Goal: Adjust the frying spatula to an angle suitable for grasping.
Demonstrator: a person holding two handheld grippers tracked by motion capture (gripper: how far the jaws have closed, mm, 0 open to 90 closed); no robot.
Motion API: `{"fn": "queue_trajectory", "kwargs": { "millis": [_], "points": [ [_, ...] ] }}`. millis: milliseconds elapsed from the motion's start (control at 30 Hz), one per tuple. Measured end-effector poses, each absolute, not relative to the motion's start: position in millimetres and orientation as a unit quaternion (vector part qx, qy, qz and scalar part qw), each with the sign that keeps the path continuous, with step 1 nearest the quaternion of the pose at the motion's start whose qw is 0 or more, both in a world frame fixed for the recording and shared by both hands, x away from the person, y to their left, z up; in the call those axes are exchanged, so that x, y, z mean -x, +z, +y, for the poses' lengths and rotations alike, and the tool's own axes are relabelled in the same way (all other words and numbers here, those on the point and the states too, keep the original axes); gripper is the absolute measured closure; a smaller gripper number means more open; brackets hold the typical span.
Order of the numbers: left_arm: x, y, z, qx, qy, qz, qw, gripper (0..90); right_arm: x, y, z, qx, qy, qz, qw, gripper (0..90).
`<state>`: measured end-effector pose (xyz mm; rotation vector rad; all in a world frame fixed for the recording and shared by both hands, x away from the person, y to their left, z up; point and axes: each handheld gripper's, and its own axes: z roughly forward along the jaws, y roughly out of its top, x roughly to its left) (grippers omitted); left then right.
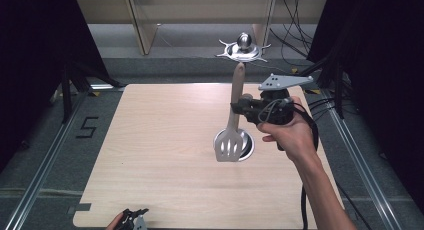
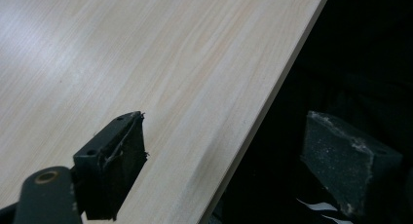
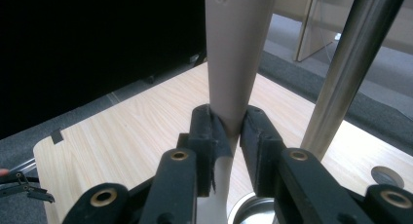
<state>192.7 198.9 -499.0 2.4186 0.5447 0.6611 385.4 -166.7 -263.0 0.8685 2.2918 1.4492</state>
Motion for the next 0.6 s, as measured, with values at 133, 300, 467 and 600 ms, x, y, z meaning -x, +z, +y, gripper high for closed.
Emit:
{"fn": "queue_trajectory", "kwargs": {
  "millis": [133, 300, 467, 600],
  "points": [
    [-192.5, -498.8, 199.0, -0.904, 0.246, 0.204, 0.284, 15.3, -387.6, -263.9, -166.5, -0.311, 0.503, 0.792, 0.149, 76.4],
    [-192.4, -498.9, 199.0, -0.904, 0.245, 0.203, 0.284, 15.3, -390.9, -264.6, -167.1, -0.304, 0.499, 0.796, 0.155, 76.4],
    [-192.5, -498.8, 199.0, -0.904, 0.246, 0.204, 0.284, 15.3, -391.8, -265.5, -165.7, -0.314, 0.499, 0.794, 0.147, 76.4],
    [-192.3, -498.7, 198.9, -0.903, 0.246, 0.204, 0.285, 15.3, -394.2, -265.6, -165.6, -0.318, 0.495, 0.794, 0.151, 76.4]
  ]
}}
